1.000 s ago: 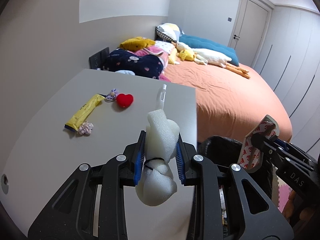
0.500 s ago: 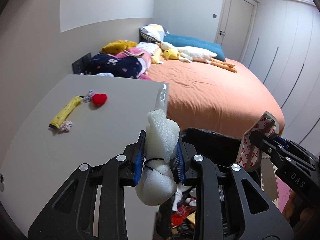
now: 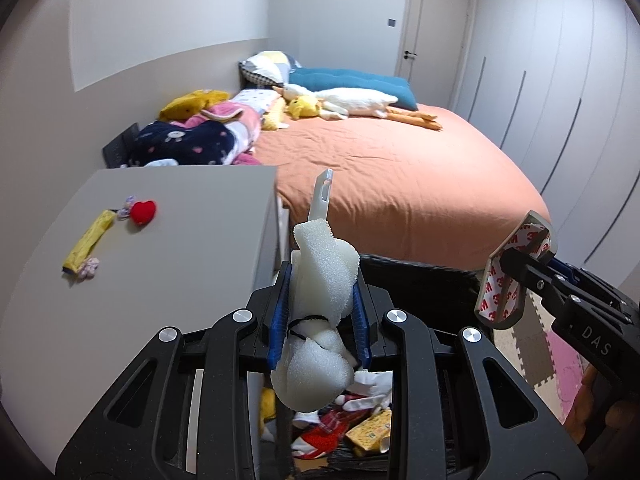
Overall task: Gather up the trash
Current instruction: 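Carry the foam plush and red-white box over the black bin, then open both grippers to drop the foam plush and box into the bin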
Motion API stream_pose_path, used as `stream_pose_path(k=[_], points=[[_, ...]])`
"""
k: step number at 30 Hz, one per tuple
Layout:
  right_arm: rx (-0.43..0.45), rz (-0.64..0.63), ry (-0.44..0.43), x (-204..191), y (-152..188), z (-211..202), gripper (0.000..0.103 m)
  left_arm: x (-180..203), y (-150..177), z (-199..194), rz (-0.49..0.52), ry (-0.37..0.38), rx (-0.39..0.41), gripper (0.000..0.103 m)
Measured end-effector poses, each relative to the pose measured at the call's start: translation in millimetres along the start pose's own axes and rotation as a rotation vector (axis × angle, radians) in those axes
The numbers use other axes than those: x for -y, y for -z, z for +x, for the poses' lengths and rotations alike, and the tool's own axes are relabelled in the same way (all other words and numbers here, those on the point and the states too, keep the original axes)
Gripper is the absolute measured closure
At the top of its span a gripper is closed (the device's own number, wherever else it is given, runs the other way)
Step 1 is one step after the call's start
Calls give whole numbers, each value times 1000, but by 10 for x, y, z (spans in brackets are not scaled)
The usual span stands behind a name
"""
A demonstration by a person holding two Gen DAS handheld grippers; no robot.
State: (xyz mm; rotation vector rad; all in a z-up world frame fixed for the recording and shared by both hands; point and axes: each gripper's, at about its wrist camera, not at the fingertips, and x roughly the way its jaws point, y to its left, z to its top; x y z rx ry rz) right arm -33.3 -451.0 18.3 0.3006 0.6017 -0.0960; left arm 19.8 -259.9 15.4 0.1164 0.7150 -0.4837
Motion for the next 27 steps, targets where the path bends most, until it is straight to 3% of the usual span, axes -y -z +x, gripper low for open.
stream_pose_path(k=[16,17,18,19,21,24,27], points=[[33,51,142,560,18,-261,68,674,59,212,143,112,-68,75],[31,51,149,577,18,-266,67,697,76,232,151,127,-87,71],[29,50,154,595,19,-277,58,704,89,252,154,140,-109,49],[39,61,158,613,19,-295,37,708,93,266,152,142,-119,10],[75,87,175,629,13,-333,22,689,107,245,149,105,-87,6],[97,112,180,688,4,-386,22,611,97,270,129,73,-98,6],[96,118,180,701,6,-386,22,465,83,286,67,94,-111,6]])
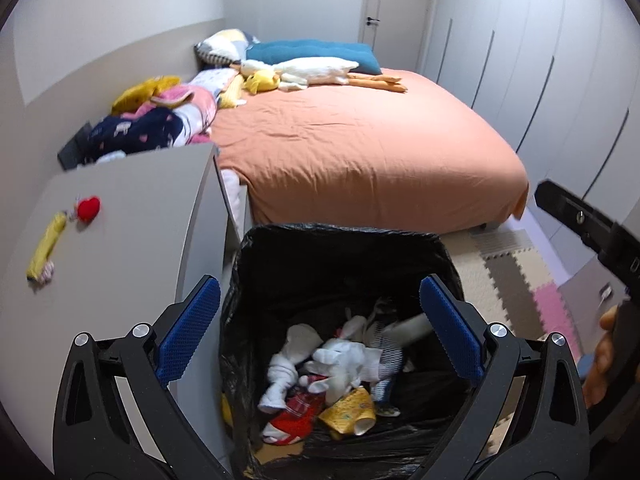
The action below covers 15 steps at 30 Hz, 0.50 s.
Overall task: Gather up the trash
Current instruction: 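Open both grippers to drop the foam plush and box into the bin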
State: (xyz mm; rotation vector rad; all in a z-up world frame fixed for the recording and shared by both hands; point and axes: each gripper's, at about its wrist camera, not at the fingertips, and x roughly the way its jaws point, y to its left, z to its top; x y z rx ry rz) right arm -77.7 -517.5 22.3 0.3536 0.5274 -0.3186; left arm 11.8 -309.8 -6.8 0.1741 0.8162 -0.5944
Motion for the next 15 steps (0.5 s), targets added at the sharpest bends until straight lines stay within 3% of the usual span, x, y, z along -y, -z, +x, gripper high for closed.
stream_pose_path(k=[15], points=[[-34,-29,-9,-139,42,100,21,-154,58,17,-30,-17,-6,6]])
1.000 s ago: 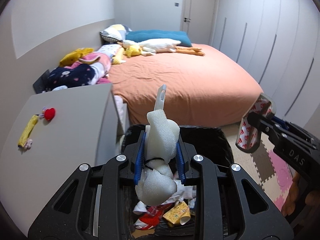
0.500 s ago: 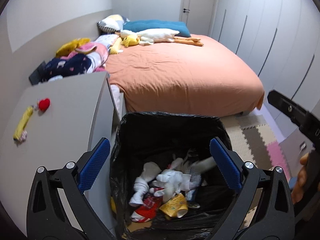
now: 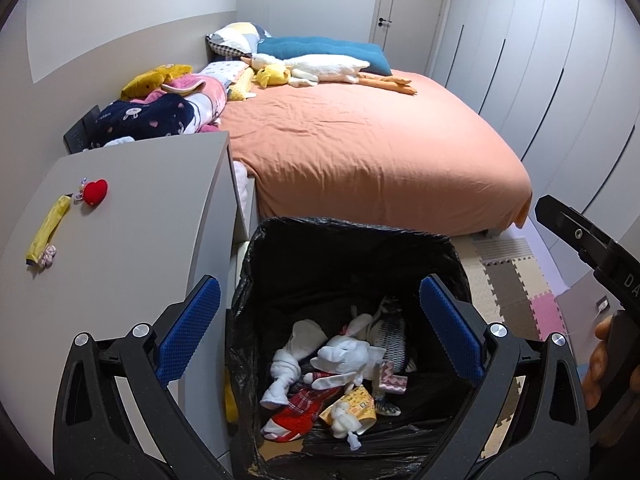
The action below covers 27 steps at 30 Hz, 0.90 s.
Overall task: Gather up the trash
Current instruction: 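Open both grippers to drop the foam plush and box into the bin, then move both grippers back to the desk toward the snack packet and heart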
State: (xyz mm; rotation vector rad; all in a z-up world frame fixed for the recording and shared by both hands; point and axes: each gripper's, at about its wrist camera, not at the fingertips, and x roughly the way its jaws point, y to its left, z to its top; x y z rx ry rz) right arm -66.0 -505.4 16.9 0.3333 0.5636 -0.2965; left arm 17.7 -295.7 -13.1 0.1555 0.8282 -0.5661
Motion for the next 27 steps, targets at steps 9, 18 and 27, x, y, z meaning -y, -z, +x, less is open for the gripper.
stream_pose_path(k=[9,18,27], points=[[-26,-30,-17,-237,19,157,21,-213,3,18,-25,-20,-4,6],[-32,-55,-52,-501,-7,277,21,-496,-10,-39,-53,-63,13,6],[-41,-83,-101,-863,-21,434,21,-893,-2,-37,-105,-108,5,6]])
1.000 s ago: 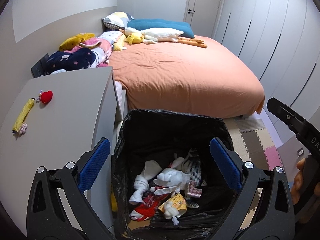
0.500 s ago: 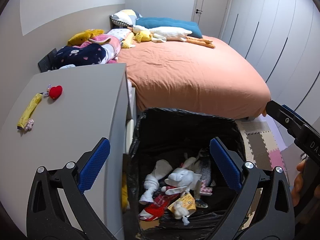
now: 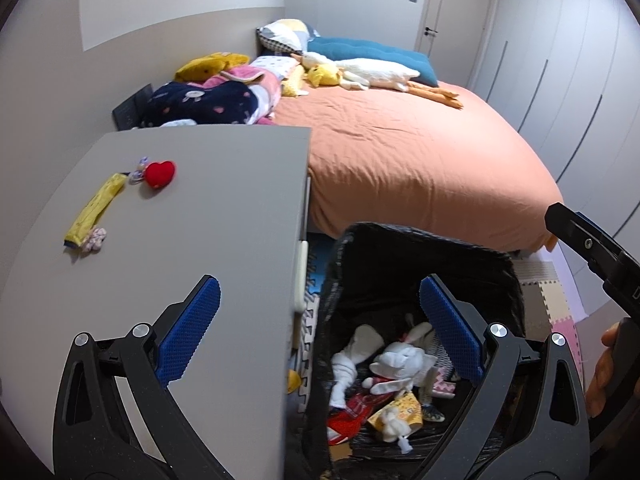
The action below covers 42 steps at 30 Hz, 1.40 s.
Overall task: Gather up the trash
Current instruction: 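Move both grippers back to the desk toward the snack packet and heart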
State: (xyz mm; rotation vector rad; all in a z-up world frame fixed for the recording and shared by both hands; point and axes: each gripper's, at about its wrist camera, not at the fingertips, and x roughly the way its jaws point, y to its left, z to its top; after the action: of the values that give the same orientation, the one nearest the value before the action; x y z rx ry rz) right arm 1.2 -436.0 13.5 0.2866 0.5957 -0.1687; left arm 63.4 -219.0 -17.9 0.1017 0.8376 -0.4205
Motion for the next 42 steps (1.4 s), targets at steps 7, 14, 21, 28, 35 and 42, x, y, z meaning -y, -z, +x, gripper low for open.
stream_pose_path(k=[7,14,21,28,35,42], points=[[-19,-30,-32,-304,-28,189,21,-317,-5,29,-30,-41,-6,6],[-47,-66,-61,-642,-29,400,21,-686,-34,46,-77,-71,-7,6],[-77,-92,-80,-962,-34,637,21,-1074,-55,75,-110,-106,-9,6],[-103,-116,-90,-1237,-16,865,21,-1447,-106,110,-146,-135,-3,6],[-134,-150,-113,-1568,-23,1153,21,-1816,-190,204,-171,-169,-4,6],[-165,-185,-137,-1886,-19,1434,21,-2176,-200,343,-197,-207,-22,6]])
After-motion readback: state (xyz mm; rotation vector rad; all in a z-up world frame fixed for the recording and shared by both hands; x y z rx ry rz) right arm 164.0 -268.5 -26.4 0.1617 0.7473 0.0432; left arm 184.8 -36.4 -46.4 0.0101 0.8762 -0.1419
